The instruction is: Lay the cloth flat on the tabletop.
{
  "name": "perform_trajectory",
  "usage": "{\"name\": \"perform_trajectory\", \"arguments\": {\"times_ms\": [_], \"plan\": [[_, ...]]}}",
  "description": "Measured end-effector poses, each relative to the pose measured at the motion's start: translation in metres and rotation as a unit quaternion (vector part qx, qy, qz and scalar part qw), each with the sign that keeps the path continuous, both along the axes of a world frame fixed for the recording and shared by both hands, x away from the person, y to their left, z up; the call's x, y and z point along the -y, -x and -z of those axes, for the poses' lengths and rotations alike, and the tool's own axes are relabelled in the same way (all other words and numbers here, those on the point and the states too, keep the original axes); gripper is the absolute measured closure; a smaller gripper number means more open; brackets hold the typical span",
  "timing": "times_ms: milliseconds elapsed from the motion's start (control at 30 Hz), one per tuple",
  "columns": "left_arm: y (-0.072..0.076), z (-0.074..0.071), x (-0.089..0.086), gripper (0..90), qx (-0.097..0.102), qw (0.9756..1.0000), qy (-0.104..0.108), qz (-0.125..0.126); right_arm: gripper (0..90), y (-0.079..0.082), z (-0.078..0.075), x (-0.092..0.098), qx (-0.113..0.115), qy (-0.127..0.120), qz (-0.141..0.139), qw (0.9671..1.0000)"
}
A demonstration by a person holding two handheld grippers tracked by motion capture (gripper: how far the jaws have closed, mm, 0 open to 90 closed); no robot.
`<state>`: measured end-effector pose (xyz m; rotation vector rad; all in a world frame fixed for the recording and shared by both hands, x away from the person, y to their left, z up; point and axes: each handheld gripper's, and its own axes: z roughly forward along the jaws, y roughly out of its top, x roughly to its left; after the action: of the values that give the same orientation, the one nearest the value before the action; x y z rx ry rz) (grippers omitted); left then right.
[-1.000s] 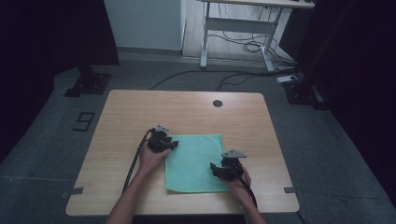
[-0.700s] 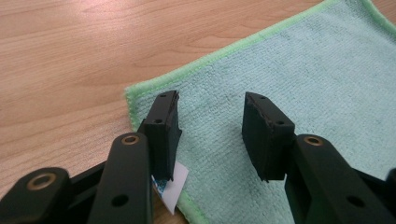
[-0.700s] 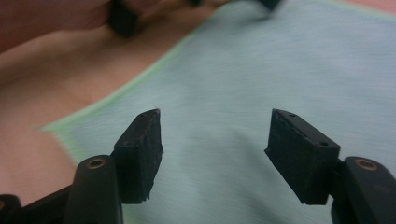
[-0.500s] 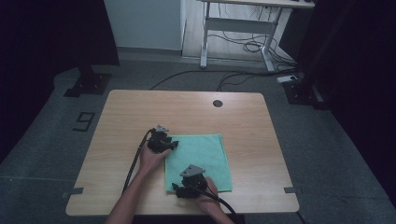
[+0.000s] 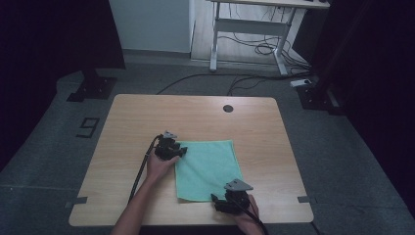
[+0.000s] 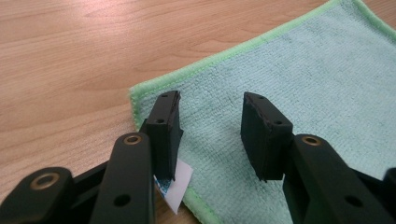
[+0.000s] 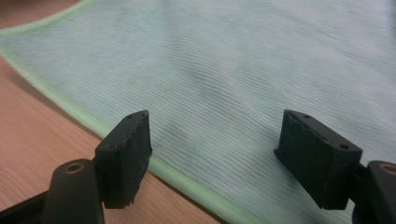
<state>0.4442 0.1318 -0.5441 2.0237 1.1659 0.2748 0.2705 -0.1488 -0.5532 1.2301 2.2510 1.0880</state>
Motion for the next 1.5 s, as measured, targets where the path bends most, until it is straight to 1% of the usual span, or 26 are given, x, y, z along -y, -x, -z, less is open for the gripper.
{"name": "perform_trajectory", "arguments": {"times_ms": [133, 200, 300, 433, 567, 633, 833, 900, 933, 967, 1067, 1167, 1267, 1333, 1367, 1433, 1500], "plan": [[-0.002, 0.000, 0.001, 57.4, -0.001, 1.0000, -0.001, 0.002, 25.8, 0.003, 0.000, 0.018, -0.003, -0.001, 0.029, 0.9996], [-0.003, 0.000, 0.002, 57.4, 0.000, 1.0000, 0.002, 0.001, 25.9, 0.004, 0.000, 0.025, -0.003, -0.006, 0.042, 0.9991], [-0.004, 0.000, 0.004, 56.4, 0.000, 1.0000, -0.001, 0.001, 26.0, 0.007, 0.000, 0.031, -0.003, -0.004, 0.046, 0.9989], [-0.004, 0.000, 0.011, 54.2, 0.004, 0.9999, -0.011, 0.004, 26.1, 0.008, 0.000, 0.036, -0.004, -0.010, 0.048, 0.9988], [-0.006, 0.000, 0.017, 53.6, 0.007, 0.9999, -0.010, 0.005, 26.2, 0.009, 0.000, 0.037, -0.009, -0.015, 0.049, 0.9987], [-0.006, 0.000, 0.019, 53.2, 0.008, 0.9999, -0.012, 0.006, 27.1, 0.010, 0.000, 0.039, -0.008, -0.014, 0.049, 0.9987], [-0.006, 0.000, 0.021, 51.1, 0.009, 0.9998, -0.013, 0.010, 27.2, 0.016, 0.000, 0.041, -0.007, -0.014, 0.053, 0.9985], [-0.006, -0.001, 0.021, 50.8, 0.007, 0.9999, -0.010, 0.009, 26.2, 0.014, -0.001, 0.043, -0.011, -0.022, 0.053, 0.9983], [-0.006, -0.002, 0.021, 50.3, 0.006, 0.9999, -0.011, 0.010, 26.2, 0.013, -0.002, 0.043, -0.010, -0.024, 0.056, 0.9981], [-0.005, -0.003, 0.020, 49.6, 0.008, 0.9998, -0.014, 0.011, 26.4, 0.013, -0.004, 0.043, -0.003, -0.024, 0.057, 0.9981], [-0.002, -0.011, 0.013, 48.5, 0.019, 0.9997, -0.013, 0.010, 27.0, 0.011, -0.012, 0.039, 0.014, -0.034, 0.048, 0.9982], [-0.001, -0.021, 0.002, 48.6, 0.032, 0.9994, -0.011, 0.000, 27.6, 0.009, -0.018, 0.027, 0.019, -0.040, 0.028, 0.9986], [0.000, -0.026, -0.009, 48.6, 0.034, 0.9994, -0.008, -0.008, 28.1, 0.007, -0.021, 0.012, 0.025, -0.040, 0.006, 0.9989], [0.000, -0.028, -0.015, 48.2, 0.033, 0.9993, -0.010, -0.014, 28.9, 0.005, -0.023, 0.003, 0.027, -0.041, -0.006, 0.9988], [-0.001, -0.028, -0.016, 47.3, 0.034, 0.9992, -0.015, -0.018, 29.1, 0.004, -0.024, -0.001, 0.028, -0.040, -0.012, 0.9987], [-0.001, -0.028, -0.019, 46.8, 0.029, 0.9992, -0.013, -0.022, 29.3, 0.002, -0.026, -0.009, 0.031, -0.033, -0.020, 0.9988], [-0.002, -0.027, -0.020, 46.8, 0.028, 0.9993, -0.013, -0.023, 29.5, 0.000, -0.028, -0.017, 0.032, -0.033, -0.027, 0.9986]]}}
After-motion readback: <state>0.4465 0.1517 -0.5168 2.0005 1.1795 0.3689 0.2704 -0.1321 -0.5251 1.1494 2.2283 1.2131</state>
